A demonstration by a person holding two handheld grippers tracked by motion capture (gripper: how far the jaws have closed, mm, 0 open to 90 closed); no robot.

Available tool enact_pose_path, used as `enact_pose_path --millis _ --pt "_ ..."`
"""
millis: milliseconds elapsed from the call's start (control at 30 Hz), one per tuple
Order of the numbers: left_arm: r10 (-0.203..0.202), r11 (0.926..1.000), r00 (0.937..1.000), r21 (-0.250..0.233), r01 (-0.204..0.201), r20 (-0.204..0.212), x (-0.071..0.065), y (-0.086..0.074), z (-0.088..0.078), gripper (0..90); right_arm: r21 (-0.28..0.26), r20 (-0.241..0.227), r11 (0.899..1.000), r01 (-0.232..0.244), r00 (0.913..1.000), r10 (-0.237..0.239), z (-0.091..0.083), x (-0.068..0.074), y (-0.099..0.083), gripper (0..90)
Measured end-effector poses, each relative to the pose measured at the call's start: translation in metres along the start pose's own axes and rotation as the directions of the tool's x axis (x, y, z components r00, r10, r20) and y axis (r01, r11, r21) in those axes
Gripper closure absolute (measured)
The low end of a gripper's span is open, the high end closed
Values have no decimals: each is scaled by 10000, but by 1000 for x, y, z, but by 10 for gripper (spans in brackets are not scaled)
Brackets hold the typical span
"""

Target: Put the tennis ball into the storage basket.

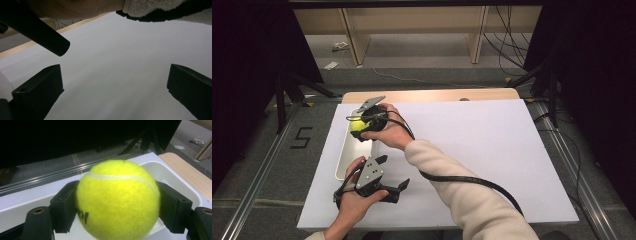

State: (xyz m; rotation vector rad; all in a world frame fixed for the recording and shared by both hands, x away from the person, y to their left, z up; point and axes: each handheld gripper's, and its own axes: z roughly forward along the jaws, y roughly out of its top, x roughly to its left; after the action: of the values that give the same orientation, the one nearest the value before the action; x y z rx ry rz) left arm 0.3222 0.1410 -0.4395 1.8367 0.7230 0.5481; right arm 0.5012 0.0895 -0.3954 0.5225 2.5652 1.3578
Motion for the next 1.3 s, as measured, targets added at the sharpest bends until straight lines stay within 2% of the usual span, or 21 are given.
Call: enact_pose_path --millis 300,1300 --pt "8 10000 10000 7 -8 -4 0 0 0 0 151 -29 9999 10 10000 -9 2 0 -2 262" --pt "-2 10000 10000 25 2 26 0 0 0 0 166 -49 9998 125 9999 -124 7 3 -3 262"
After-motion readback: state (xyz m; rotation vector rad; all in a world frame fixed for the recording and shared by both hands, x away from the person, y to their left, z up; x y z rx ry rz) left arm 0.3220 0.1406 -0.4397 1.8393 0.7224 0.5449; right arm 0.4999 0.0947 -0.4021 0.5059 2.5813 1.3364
